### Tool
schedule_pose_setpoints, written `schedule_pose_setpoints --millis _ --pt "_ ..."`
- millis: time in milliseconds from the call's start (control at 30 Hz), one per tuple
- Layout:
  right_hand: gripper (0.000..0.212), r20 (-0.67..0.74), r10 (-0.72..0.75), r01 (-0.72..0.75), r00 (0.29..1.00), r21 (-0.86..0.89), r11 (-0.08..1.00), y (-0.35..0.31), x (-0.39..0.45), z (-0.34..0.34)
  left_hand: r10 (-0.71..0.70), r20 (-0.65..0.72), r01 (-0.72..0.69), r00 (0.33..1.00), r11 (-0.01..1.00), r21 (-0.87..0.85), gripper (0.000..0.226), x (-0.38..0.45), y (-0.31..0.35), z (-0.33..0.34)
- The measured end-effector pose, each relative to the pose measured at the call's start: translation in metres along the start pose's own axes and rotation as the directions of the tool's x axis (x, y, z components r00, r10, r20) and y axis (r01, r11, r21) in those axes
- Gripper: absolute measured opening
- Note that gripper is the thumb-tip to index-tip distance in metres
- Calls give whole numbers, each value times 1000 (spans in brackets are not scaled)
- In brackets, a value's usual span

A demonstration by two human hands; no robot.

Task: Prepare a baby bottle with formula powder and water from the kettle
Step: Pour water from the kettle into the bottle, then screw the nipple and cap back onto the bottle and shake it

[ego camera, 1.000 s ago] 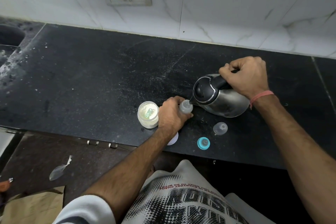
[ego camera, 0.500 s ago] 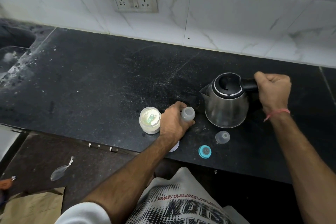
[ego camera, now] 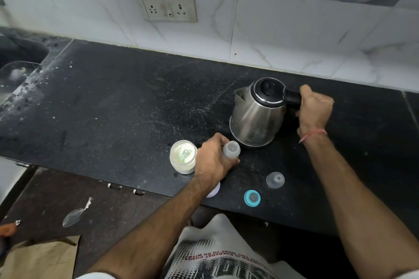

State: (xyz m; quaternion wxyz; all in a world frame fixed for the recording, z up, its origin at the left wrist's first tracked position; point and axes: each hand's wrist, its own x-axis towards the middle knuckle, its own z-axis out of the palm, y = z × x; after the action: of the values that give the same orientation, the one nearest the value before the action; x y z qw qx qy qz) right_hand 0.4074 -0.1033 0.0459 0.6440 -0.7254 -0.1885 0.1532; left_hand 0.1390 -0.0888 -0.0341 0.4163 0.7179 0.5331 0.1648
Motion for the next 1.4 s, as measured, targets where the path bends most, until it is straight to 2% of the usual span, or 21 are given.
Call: schedule_pose_setpoints --millis 300,567,733,800,900,1033,1233,1333,1400 --pt "50 28 115 -115 993 -18 993 9 8 44 14 33 -19 999 989 147 51 5 9 -5" --pt "52 100 42 -27 994 -142 990 3 1 49 6 18 -9 1000 991 136 50 5 10 -5" --pt "62 139 61 -43 988 -124 991 7 -5 35 28 31 -32 999 993 117 51 6 14 -11" --pt "54 20 35 -32 999 -148 988 16 -16 20 37 16 -38 999 995 94 51 2 11 -10" --pt "27 -129 -41 20 991 -156 988 35 -46 -12 57 8 -58 998 997 58 49 -8 8 -7" --pt "16 -107 20 -36 994 -153 988 52 -95 -43 84 38 -86 996 995 53 48 -16 4 -3" --pt "15 94 125 -81 988 -374 924 56 -172 -56 99 55 -102 994 994 38 51 -25 -5 -5" --pt "26 156 183 -49 971 -617 786 65 -208 -54 114 84 -118 990 992 44 54 -23 -9 -8" --pt "35 208 247 -23 946 -719 694 73 -225 -53 125 97 -131 987 990 57 55 -21 -10 -8"
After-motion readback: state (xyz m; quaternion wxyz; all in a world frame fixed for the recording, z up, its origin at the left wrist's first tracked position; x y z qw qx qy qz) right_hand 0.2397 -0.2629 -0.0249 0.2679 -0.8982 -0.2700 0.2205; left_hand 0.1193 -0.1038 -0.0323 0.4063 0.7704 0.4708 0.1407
